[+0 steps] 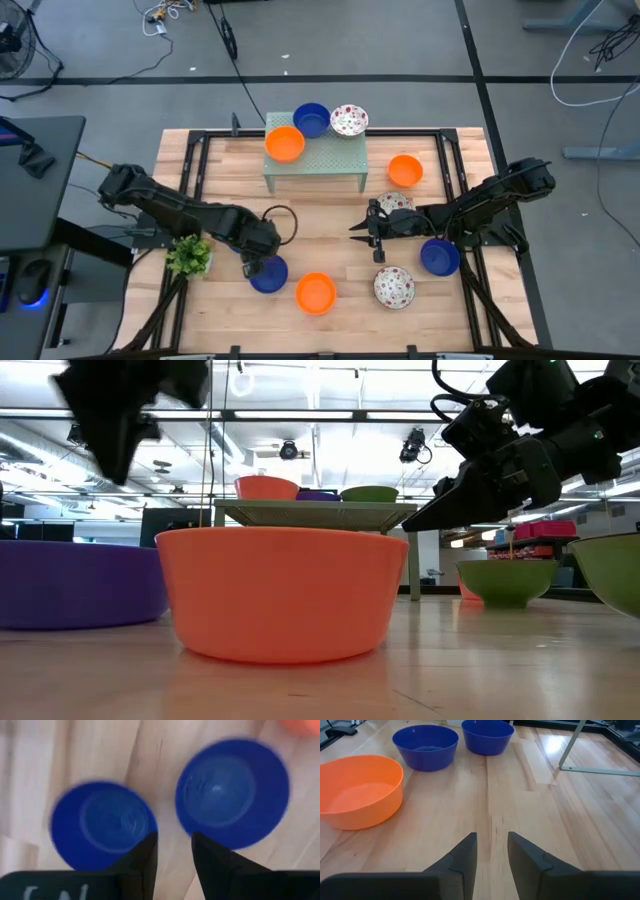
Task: Pick & Place Mini bowls
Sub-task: Stack the blue bowl on the blue bowl on the shelf
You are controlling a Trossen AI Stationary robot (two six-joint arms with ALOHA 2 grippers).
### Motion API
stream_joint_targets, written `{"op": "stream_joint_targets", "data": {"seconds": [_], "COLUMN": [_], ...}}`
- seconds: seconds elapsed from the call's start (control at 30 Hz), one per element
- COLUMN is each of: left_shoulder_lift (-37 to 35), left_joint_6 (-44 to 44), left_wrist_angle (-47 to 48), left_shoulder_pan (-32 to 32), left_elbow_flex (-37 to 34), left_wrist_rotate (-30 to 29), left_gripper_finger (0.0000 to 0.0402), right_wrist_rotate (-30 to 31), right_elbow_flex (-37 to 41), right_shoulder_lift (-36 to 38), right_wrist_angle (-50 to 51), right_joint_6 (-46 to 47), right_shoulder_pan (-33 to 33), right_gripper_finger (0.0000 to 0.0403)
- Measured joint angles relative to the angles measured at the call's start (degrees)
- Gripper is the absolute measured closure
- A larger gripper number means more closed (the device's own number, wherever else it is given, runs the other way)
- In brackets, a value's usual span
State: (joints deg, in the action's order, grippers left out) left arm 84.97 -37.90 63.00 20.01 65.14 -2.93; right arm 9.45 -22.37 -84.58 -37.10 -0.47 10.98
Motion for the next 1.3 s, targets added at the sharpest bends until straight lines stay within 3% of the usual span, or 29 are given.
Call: {"op": "stream_joint_targets", "data": {"seconds": [0.2, 0.37, 0.67, 0.97, 1.3], "left_shoulder_lift": [-2.23, -2.20, -2.20, -2.02, 1.01], "left_joint_6": [1.04, 1.08, 4.39, 5.56, 6.14], "left_wrist_angle": [-1.55, -8.69, -11.01, -11.63, -12.23], "left_shoulder_pan": [4.01, 5.41, 5.59, 5.44, 4.45], "left_elbow_flex": [-8.76, -12.66, -14.99, -14.99, -14.95], "left_wrist_rotate": [2.26, 1.57, -5.19, -5.41, -4.79], "left_gripper_finger": [0.0225, 0.0206, 0.0252, 0.0284, 0.0289], "right_wrist_rotate": [0.00, 0.00, 0.01, 0.00, 0.00], "right_elbow_flex": [0.02, 0.00, 0.00, 0.00, 0.02], "right_shoulder_lift": [0.00, 0.00, 0.00, 0.00, 0.00], "right_wrist_angle": [-0.07, -0.17, -0.16, -0.15, -0.09], "right_joint_6": [-0.03, -0.25, -0.35, -0.31, -0.18], "right_shoulder_pan": [0.00, -0.02, 0.00, 0.00, -0.02], "right_gripper_finger": [0.0292, 0.0292, 0.0292, 0.0292, 0.0292]}}
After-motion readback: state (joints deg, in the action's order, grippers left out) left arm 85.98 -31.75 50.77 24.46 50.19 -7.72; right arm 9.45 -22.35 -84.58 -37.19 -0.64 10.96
